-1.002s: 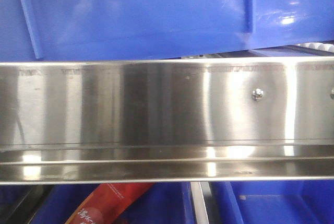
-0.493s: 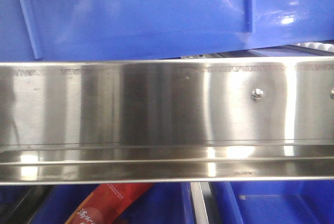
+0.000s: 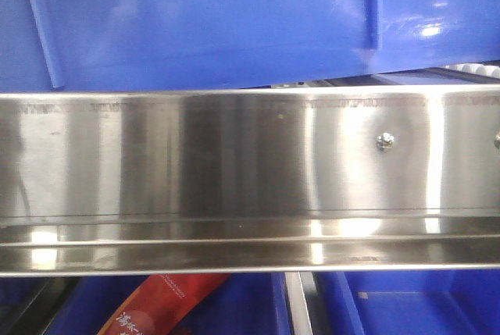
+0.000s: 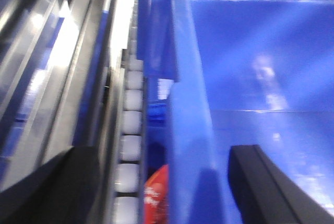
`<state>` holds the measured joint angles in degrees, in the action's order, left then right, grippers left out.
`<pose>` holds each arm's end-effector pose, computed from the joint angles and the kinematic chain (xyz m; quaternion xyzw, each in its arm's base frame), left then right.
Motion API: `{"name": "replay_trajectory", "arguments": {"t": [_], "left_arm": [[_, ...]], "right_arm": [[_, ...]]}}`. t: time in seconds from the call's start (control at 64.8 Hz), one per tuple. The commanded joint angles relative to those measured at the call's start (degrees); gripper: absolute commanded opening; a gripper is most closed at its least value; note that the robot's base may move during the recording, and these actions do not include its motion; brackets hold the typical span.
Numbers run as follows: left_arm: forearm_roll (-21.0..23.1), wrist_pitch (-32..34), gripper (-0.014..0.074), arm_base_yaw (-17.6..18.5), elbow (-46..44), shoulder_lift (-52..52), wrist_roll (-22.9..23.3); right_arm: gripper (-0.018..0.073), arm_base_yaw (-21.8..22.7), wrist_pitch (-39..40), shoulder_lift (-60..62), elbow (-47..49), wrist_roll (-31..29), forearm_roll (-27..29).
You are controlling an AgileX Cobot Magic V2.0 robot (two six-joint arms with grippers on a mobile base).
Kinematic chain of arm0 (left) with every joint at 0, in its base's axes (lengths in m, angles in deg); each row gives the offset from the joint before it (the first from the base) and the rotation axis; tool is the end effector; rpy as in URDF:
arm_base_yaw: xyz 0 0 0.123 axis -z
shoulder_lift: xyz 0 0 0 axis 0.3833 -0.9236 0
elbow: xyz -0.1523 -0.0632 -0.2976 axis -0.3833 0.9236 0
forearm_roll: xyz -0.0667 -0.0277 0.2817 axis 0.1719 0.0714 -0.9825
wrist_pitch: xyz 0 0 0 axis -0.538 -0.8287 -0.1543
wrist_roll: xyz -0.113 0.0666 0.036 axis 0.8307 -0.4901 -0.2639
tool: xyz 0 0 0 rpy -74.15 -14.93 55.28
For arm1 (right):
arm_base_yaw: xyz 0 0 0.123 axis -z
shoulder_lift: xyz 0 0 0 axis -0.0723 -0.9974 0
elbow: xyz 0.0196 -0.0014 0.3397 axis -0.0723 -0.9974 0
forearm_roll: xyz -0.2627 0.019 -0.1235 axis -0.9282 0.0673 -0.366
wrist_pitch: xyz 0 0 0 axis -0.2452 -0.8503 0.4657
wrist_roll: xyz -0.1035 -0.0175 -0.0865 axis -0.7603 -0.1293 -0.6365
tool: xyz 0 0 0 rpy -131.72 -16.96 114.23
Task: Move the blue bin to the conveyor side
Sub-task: 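Close both grippers on opposite side rims of the blue bin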
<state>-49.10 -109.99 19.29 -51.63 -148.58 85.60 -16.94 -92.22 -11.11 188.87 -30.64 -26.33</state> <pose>0.3814 0.0107 0.4178 -0.0630 0.8943 -0.0505 0.4402 0.4247 0.1049 0.4595 -0.1051 0.9375 0.0688 0.3245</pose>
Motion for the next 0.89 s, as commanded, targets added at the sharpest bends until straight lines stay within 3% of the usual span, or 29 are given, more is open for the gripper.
{"name": "replay_trajectory", "arguments": {"t": [0.0, 0.278, 0.416, 0.725, 0.879], "left_arm": [[1.56, 0.54, 0.0419, -0.02, -0.43, -0.06, 0.30], [2.00, -3.35, 0.0419, -0.02, -0.43, -1.64, 0.30], [4.75, -4.03, 0.0397, -0.02, -0.43, -2.12, -0.23], [4.06, -6.18, 0.0360, -0.02, -4.83, -2.25, -0.23], [3.40, -13.79, 0.0358, -0.02, -9.14, -5.62, -0.23]], "right_arm": [[0.0328, 0.05, 0.69, 0.24, 0.43, -0.54, -0.39], [0.0328, 0.05, 0.69, 0.24, 0.43, -0.54, -0.39], [0.0328, 0.05, 0.69, 0.24, 0.43, -0.54, -0.39], [0.0328, 0.05, 0.69, 0.24, 0.43, -0.54, -0.39], [0.0328, 0.05, 0.69, 0.24, 0.43, -0.54, -0.39]]}}
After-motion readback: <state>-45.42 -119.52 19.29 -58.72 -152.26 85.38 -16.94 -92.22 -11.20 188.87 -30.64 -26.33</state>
